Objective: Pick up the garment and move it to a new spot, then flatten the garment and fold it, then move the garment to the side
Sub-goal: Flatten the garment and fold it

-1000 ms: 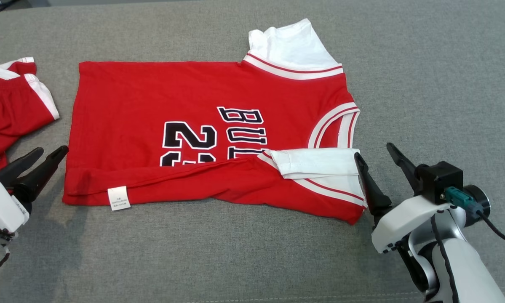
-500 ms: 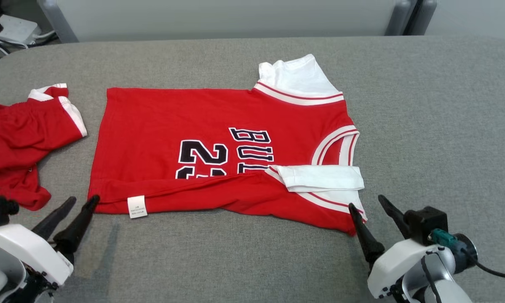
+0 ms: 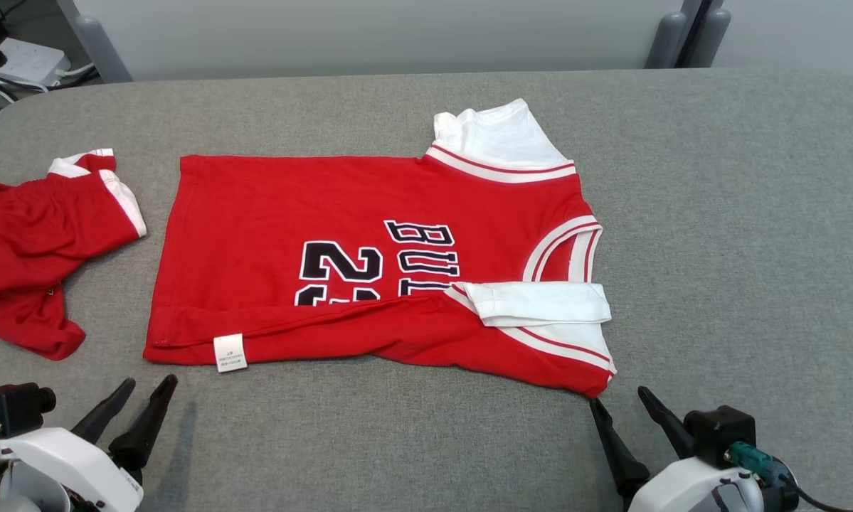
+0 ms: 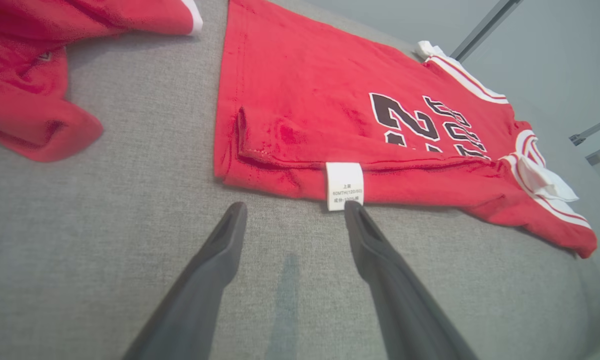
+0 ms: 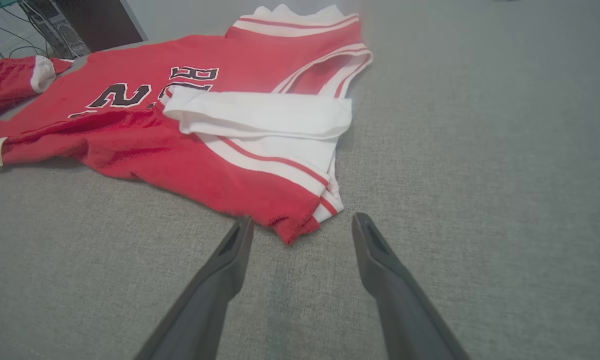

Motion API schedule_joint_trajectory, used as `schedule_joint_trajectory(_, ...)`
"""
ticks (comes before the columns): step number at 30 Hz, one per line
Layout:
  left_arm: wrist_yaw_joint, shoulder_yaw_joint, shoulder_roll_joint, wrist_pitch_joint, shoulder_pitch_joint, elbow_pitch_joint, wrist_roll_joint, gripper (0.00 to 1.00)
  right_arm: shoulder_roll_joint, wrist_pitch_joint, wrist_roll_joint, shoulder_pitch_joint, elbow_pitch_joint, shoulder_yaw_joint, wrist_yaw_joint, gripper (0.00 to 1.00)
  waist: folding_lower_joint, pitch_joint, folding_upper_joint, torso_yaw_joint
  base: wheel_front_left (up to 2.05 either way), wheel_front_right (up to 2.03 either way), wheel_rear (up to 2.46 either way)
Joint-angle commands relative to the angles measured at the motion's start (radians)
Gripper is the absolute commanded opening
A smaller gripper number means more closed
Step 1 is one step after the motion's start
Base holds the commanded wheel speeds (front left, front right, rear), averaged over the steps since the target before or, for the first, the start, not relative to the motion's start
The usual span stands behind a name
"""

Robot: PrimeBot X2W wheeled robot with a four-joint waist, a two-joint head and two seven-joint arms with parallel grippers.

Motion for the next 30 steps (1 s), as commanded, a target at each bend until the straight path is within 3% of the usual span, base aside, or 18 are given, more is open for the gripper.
schedule_joint_trajectory(1, 0.0, 0.059, 0.039, -0.013, -0.016, -0.001, 0.017, 1.0, -0.002, -0.019, 0.008, -0.004, -0.012, 0.028, -0.001, 1.0, 0.0, 0.007, -0.0001, -0.001, 0.0, 0.0, 0.0)
schedule_joint_trajectory(13, 0.0, 0.3, -0.039, -0.013, 0.099, -0.032, 0.216, 1.0, -0.002, -0.132, 0.08, -0.021, 0.078, 0.056, -0.001, 1.0, 0.0, 0.05, -0.0001, -0.007, 0.0, 0.0, 0.0)
schedule_joint_trajectory(27, 0.0, 0.366, -0.056, -0.013, 0.134, -0.094, 0.296, 1.0, -0.002, -0.194, 0.12, -0.117, 0.152, 0.126, -0.001, 1.0, 0.0, 0.093, -0.0001, 0.012, 0.0, 0.0, 0.0)
schedule_joint_trajectory(28, 0.0, 0.371, -0.057, -0.013, 0.135, -0.098, 0.3, 1.0, -0.002, -0.196, 0.119, -0.123, 0.158, 0.129, -0.001, 0.9, 0.0, 0.094, -0.0001, 0.014, 0.0, 0.0, 0.0)
schedule_joint_trajectory(29, 0.0, 0.371, -0.057, -0.013, 0.135, -0.098, 0.3, 1.0, -0.002, -0.196, 0.119, -0.123, 0.158, 0.129, -0.001, 0.9, 0.0, 0.094, -0.0001, 0.014, 0.0, 0.0, 0.0)
schedule_joint_trajectory(30, 0.0, 0.372, -0.057, -0.013, 0.136, -0.099, 0.301, 1.0, -0.002, -0.197, 0.118, -0.126, 0.16, 0.131, -0.001, 0.79, 0.0, 0.095, -0.0001, 0.014, 0.0, 0.0, 0.0)
